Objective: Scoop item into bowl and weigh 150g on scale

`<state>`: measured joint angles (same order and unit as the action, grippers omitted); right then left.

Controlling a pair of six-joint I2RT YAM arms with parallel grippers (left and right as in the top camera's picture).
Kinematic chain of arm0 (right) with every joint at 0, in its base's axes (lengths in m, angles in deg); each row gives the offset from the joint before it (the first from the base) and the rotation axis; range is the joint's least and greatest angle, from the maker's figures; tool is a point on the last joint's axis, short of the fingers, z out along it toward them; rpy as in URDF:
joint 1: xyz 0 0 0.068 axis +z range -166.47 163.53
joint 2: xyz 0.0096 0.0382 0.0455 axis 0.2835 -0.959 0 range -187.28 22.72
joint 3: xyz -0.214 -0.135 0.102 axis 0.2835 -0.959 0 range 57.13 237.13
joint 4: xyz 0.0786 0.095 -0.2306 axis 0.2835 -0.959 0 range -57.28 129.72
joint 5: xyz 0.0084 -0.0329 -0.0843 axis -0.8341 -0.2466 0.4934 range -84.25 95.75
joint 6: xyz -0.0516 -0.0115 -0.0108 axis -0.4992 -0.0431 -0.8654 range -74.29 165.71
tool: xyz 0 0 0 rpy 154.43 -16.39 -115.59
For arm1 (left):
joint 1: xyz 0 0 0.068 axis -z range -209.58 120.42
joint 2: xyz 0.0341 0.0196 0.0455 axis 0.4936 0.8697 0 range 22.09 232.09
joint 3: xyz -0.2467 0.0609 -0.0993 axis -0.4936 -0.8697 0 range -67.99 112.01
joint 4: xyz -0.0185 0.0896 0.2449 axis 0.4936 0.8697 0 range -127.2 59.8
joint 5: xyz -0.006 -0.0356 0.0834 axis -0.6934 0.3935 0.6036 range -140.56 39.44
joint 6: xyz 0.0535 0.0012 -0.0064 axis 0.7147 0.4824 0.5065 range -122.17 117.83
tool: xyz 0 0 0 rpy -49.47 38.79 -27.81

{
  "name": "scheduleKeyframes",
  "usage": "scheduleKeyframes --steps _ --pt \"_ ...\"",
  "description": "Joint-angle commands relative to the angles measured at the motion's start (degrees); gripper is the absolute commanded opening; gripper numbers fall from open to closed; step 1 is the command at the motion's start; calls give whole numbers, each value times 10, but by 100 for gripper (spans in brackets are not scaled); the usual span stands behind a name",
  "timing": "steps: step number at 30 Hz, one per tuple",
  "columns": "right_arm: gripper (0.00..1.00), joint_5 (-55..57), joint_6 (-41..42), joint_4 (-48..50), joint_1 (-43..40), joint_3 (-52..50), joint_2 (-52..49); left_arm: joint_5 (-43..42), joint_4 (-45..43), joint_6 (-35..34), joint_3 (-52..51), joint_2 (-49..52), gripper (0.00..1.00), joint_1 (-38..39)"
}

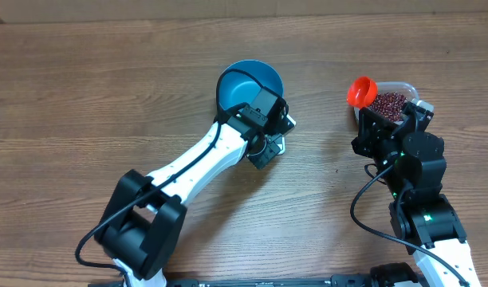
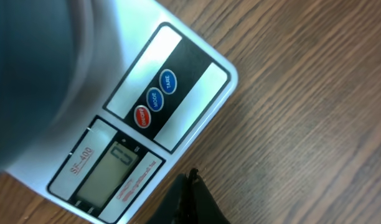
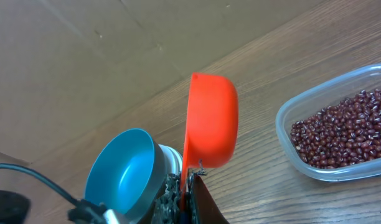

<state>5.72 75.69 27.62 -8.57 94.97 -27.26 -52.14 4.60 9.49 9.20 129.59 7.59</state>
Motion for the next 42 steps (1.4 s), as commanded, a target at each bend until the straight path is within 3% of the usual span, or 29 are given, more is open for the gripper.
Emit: scheduleKeyframes --steps 1,16,42 --pt "4 0 -1 2 -3 12 3 11 -11 -25 -2 6 4 4" --pt "4 0 -1 2 -3 12 3 40 -77 -40 -2 40 4 3" --pt "4 0 -1 -4 -3 12 3 76 -95 -55 -2 57 4 1"
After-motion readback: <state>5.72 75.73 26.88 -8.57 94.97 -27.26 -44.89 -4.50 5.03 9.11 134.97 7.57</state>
